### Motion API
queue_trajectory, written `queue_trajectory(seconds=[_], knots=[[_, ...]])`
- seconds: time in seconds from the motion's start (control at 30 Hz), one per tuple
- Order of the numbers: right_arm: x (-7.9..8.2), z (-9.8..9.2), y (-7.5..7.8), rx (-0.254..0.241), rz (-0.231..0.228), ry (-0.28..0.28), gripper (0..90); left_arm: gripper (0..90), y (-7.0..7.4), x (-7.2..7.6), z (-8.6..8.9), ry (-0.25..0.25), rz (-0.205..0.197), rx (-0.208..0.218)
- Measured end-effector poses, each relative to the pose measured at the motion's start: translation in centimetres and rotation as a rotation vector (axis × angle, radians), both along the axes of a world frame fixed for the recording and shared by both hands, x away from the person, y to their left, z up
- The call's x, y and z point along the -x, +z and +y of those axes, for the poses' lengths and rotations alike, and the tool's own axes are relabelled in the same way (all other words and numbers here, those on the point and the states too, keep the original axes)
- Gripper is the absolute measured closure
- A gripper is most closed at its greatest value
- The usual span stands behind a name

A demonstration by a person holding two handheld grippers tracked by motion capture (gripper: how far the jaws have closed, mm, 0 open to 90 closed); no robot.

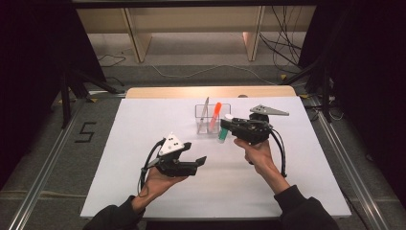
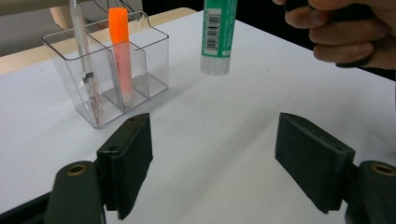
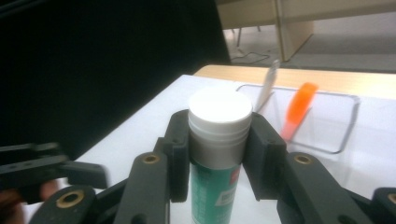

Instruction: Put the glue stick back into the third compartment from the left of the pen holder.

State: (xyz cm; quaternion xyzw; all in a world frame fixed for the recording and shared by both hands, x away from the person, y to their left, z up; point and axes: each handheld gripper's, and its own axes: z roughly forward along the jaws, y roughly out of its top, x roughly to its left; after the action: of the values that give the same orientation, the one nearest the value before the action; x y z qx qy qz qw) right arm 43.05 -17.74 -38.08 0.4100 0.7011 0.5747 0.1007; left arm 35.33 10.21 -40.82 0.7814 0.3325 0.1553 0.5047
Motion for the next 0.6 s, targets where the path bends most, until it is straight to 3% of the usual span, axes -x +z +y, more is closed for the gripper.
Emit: queue_trajectory(seconds=[0.6], knots=[[-4.3,-1.8,2.2,0.031,-0.057,-0.141,65.5,24.9,-0.5,0.4,3.7,0.048,-0.005,0.013]])
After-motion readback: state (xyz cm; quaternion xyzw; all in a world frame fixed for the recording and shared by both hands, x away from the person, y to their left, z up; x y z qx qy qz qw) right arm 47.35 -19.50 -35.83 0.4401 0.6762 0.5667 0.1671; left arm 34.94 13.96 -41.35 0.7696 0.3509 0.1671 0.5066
